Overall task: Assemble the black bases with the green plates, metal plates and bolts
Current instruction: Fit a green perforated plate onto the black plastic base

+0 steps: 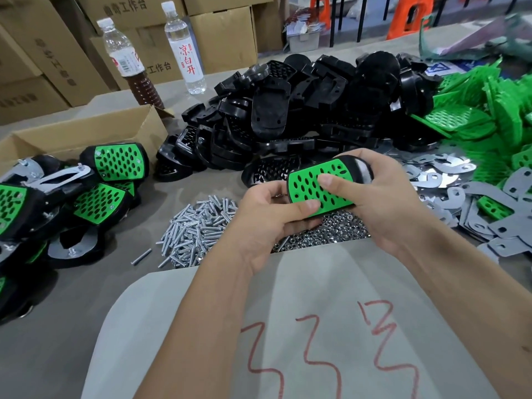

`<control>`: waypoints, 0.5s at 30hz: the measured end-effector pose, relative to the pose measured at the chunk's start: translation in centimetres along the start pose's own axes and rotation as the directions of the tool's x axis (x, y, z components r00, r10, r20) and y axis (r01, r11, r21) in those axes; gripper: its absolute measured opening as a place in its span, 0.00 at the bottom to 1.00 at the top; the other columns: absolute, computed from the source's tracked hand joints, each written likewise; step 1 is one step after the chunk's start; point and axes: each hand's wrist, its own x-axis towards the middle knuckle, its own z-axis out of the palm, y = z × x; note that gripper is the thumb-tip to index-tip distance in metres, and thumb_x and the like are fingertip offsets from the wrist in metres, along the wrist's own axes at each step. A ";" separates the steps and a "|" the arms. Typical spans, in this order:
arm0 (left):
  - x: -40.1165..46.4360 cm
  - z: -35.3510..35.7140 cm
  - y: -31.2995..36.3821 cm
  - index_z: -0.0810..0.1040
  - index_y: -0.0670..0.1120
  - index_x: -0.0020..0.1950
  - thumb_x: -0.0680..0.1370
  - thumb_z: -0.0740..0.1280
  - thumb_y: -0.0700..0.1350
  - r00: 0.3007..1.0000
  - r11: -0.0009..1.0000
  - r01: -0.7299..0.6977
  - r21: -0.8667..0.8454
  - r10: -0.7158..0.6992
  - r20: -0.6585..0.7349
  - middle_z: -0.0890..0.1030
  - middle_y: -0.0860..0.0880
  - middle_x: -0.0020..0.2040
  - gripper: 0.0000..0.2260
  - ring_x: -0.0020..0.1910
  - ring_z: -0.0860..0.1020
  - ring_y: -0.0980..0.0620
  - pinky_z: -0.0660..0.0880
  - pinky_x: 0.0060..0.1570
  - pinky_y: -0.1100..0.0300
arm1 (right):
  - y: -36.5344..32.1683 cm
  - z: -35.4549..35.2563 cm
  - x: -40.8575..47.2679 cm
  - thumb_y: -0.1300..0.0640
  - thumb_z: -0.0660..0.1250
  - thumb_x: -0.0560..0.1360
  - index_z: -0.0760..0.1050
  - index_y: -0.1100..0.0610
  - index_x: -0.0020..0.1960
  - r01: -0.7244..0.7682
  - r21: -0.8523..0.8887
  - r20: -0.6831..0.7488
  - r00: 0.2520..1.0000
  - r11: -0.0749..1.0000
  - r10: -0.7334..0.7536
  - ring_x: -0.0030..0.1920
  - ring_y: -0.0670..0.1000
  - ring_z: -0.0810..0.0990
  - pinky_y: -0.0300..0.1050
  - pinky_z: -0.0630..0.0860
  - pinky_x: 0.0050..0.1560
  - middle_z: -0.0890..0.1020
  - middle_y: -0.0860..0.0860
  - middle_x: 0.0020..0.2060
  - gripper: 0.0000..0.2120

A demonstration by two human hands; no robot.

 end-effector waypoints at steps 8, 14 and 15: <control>0.0 -0.1 -0.1 0.81 0.36 0.56 0.74 0.76 0.31 0.999 0.999 -0.027 0.036 0.029 -0.044 0.86 0.35 0.54 0.12 0.44 0.88 0.41 0.83 0.41 0.62 | -0.2 0.1 0.0 0.58 0.82 0.69 0.80 0.58 0.54 0.018 0.015 0.005 1.000 1.000 -0.019 0.51 0.59 0.88 0.61 0.85 0.54 0.88 0.56 0.47 0.18; 0.2 -0.2 -0.3 0.80 0.33 0.58 0.74 0.74 0.30 0.998 0.998 -0.062 0.010 0.063 -0.025 0.86 0.37 0.50 0.13 0.36 0.86 0.45 0.80 0.34 0.65 | -0.9 -0.3 -0.2 0.53 0.79 0.68 0.79 0.61 0.59 -0.072 0.106 0.159 0.986 0.992 0.055 0.54 0.59 0.88 0.55 0.86 0.50 0.87 0.58 0.53 0.23; 0.2 -0.3 -0.3 0.80 0.32 0.58 0.74 0.73 0.30 0.998 0.998 -0.060 0.010 0.060 -0.017 0.86 0.37 0.49 0.13 0.36 0.86 0.45 0.80 0.34 0.65 | -0.8 -0.3 -0.2 0.53 0.78 0.70 0.80 0.61 0.59 -0.074 0.100 0.182 0.982 0.992 0.055 0.54 0.59 0.88 0.53 0.85 0.49 0.88 0.58 0.53 0.21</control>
